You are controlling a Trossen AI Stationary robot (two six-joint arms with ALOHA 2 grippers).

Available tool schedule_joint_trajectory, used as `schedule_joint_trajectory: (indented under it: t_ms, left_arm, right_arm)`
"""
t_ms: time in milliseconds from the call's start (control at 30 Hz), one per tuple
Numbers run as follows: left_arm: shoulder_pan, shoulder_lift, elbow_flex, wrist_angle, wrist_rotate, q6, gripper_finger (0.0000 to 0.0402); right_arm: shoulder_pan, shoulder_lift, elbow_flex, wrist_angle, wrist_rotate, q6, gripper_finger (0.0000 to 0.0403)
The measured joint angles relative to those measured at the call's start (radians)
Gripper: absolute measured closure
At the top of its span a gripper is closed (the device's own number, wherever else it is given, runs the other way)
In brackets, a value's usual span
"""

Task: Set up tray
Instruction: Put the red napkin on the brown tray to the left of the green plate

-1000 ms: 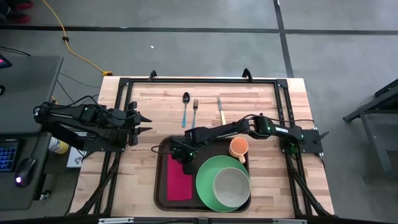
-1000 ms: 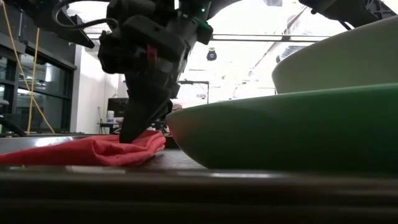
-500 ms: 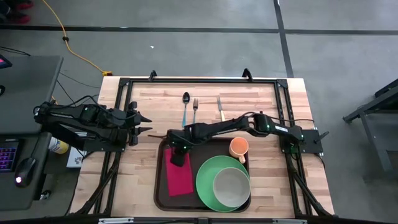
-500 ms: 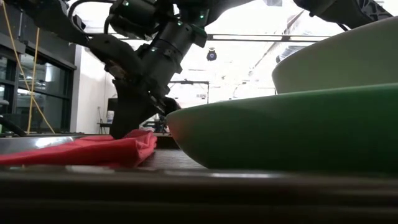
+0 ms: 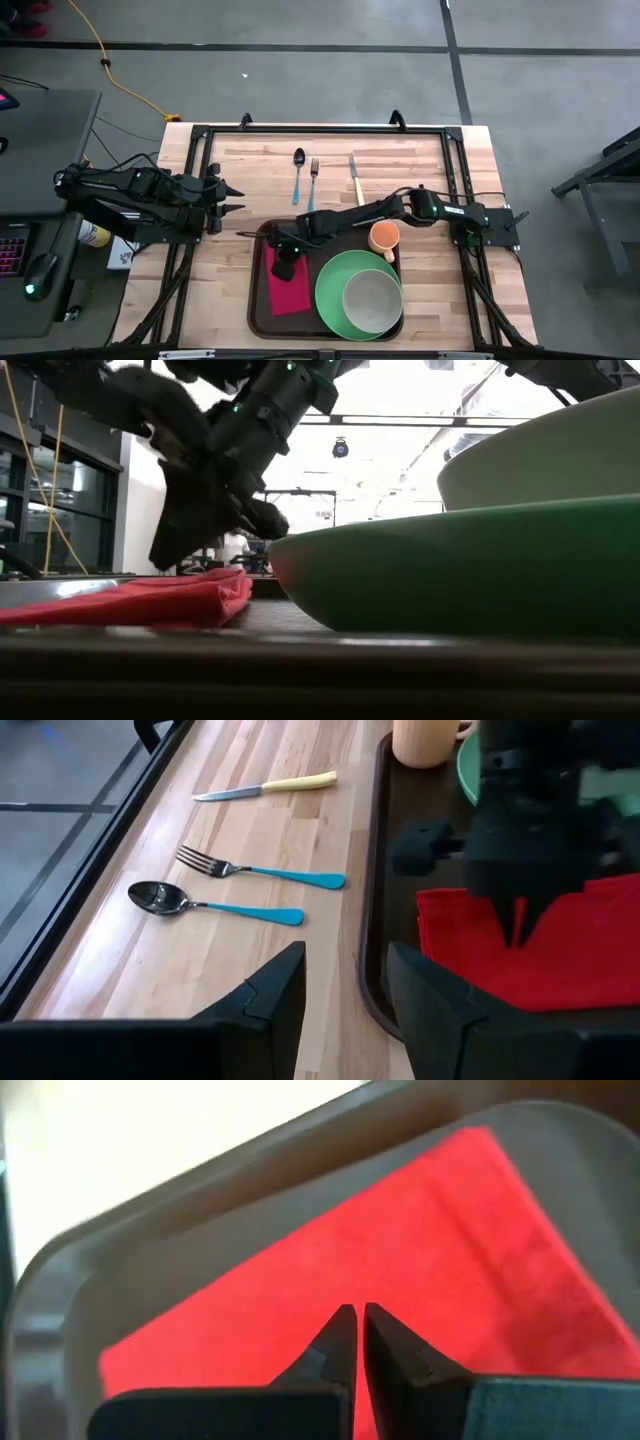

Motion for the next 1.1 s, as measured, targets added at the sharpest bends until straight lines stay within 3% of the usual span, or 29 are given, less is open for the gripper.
schedule_joint_trajectory:
  t_ms: [233, 633, 767, 1100]
  left_arm:
    - [0.0, 0.0, 0.0, -0.003, 0.006, 0.007, 0.0229]
    - [0.0, 0.0, 0.0, -0.003, 0.009, 0.031, 0.0229]
    - [0.0, 0.0, 0.0, -0.003, 0.01, 0.034, 0.0229]
    - [0.0, -0.001, 0.0, -0.004, 0.031, 0.034, 0.0229]
  right_arm:
    - [0.064, -0.011, 0.0, -0.033, -0.093, -0.092, 0.0403]
    - [0.172, -0.011, 0.0, -0.036, 0.004, -0.063, 0.0403]
    - [0.196, -0.011, 0.001, 0.014, -0.047, -0.085, 0.0403]
    - [0.208, 0.009, 0.002, -0.006, -0.042, -0.06, 0.0403]
